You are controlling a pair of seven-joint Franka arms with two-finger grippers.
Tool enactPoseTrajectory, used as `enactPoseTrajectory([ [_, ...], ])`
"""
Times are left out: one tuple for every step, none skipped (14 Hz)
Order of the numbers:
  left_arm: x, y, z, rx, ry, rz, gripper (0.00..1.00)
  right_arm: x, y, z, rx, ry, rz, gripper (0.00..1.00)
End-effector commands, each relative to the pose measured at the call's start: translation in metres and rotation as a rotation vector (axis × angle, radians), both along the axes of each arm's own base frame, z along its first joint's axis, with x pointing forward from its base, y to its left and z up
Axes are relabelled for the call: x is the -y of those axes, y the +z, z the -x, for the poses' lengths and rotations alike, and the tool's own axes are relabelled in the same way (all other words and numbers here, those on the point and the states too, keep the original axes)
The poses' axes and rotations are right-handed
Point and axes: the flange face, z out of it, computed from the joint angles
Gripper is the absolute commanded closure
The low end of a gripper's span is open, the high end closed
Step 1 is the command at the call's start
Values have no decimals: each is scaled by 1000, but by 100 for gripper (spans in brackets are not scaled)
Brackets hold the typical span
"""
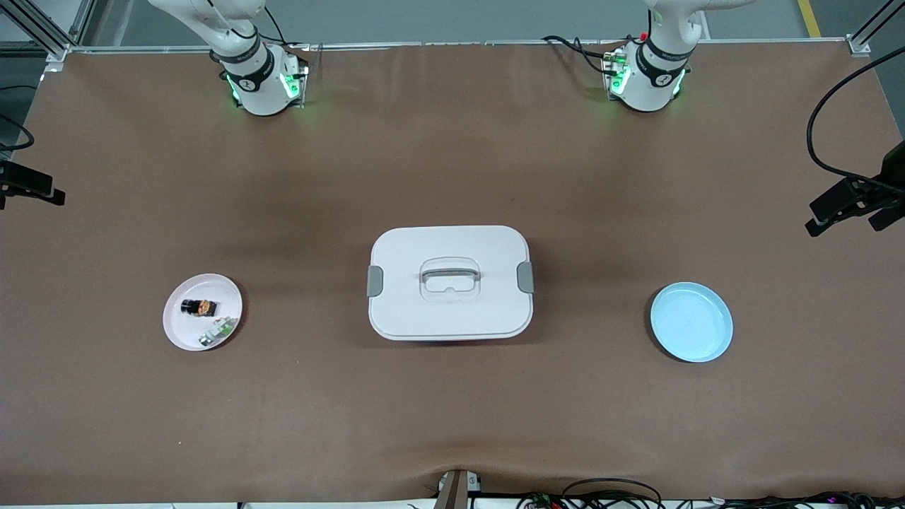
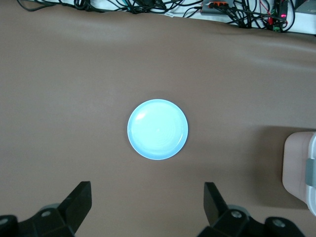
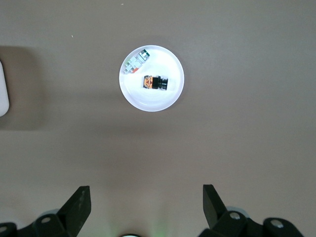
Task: Transfer orange switch to right arm and place
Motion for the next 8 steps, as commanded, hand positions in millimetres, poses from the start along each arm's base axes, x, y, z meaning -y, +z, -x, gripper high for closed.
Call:
enactPoseTrajectory([
  [10,10,4,-1,-34,-15,0,2,9,4,4,-18,-21,0],
  [10,10,3,-1,-41,-25,0,-3,14,8,1,-12,-22,0],
  [10,13,3,3,-47,-29,0,-4,16,9,3,-11,-22,0],
  [9,13,4,3,-46,-25,0,-4,16,10,-1,-10,-25,0],
  [11,13,4,-2,-46,-17,0,-5,17,10,1,-10,-22,0],
  [12,12,4,-4,-46,-16,0,-4,18,12,-4,-12,-25,0],
  [11,12,4,-3,-43,-17,0,-4,16,15,-30,-13,-28,0],
  [13,12,4,-3,-46,-17,0,-5,16,16,-36,-8,-22,0],
])
